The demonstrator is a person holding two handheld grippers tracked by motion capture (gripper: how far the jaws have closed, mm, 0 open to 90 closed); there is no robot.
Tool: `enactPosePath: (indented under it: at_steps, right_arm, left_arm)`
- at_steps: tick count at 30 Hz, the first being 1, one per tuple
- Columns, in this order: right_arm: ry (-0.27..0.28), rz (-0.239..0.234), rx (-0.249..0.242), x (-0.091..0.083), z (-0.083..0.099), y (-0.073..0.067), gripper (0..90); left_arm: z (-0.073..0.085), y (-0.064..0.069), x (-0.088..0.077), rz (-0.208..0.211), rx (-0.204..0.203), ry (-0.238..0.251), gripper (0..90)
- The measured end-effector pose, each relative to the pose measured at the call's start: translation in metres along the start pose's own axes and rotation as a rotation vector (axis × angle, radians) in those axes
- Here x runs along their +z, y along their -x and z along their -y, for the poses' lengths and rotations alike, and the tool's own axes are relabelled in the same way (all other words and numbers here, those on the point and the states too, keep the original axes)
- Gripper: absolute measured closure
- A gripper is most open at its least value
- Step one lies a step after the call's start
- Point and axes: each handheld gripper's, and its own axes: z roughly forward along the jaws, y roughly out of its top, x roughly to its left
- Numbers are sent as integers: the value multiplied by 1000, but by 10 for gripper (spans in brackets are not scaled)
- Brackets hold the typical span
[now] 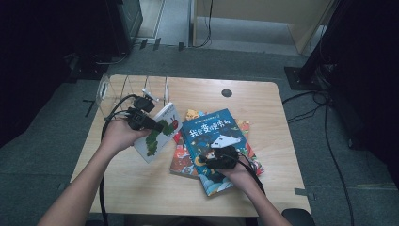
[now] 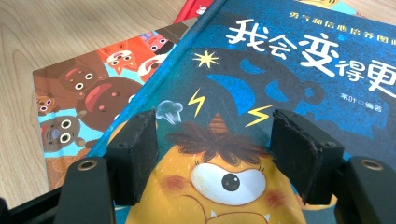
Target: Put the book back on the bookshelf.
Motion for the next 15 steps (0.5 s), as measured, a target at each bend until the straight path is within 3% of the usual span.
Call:
enactPosePath:
  at_steps: [11, 15]
  right_arm:
    - [1, 2, 3, 0, 0, 0, 327]
    - [0, 2, 3, 0, 0, 0, 327]
  left_arm:
    - [17, -17, -6, -34, -37, 1, 780]
    - [20, -26, -9, -46, -70, 5, 780]
